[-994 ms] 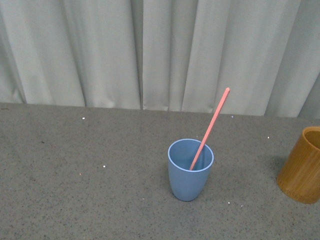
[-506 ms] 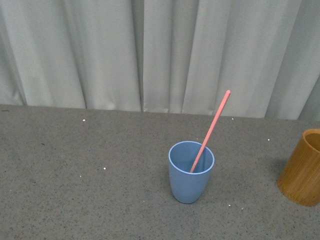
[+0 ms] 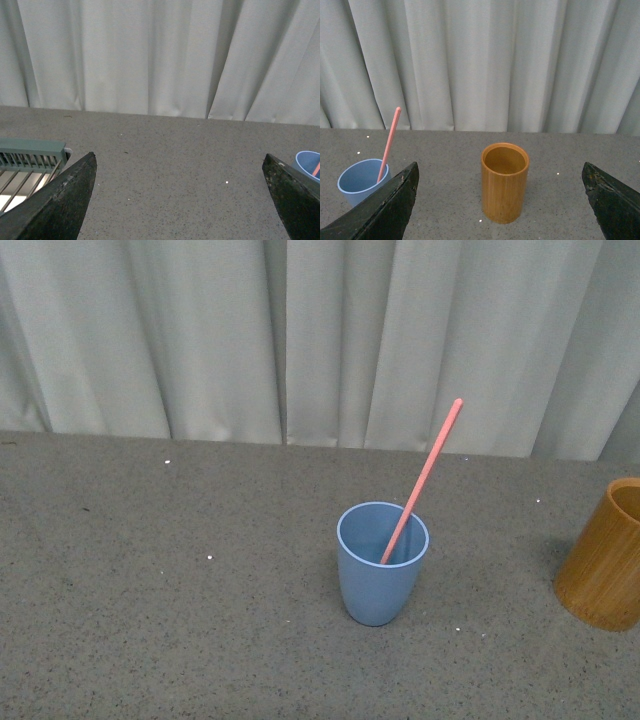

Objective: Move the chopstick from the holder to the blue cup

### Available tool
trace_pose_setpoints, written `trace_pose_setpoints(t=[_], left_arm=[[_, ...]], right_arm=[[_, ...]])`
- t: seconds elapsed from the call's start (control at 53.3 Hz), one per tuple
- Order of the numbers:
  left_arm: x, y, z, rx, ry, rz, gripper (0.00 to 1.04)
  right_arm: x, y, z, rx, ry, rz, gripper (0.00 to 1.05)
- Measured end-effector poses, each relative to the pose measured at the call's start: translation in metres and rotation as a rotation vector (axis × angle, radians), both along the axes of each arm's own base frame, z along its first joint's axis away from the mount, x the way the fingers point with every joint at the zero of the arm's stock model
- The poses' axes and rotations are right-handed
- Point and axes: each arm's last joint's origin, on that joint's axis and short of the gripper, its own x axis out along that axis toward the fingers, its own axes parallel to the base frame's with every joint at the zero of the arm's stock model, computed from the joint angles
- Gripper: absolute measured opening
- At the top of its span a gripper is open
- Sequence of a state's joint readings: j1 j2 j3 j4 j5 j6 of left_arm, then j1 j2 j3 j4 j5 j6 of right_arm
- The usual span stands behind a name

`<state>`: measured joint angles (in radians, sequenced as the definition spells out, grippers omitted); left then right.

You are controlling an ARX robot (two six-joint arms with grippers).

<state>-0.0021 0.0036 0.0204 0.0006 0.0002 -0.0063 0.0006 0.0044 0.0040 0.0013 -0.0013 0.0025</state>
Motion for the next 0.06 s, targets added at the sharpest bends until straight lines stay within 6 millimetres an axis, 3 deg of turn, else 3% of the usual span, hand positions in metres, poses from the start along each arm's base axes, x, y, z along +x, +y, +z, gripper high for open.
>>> trace_pose_setpoints(t=[0.056], left_arm=[[0.0,0.0,0.0,0.0,0.0,0.0,0.98]], right_arm=[[0.0,0.0,0.0,0.0,0.0,0.0,0.95]])
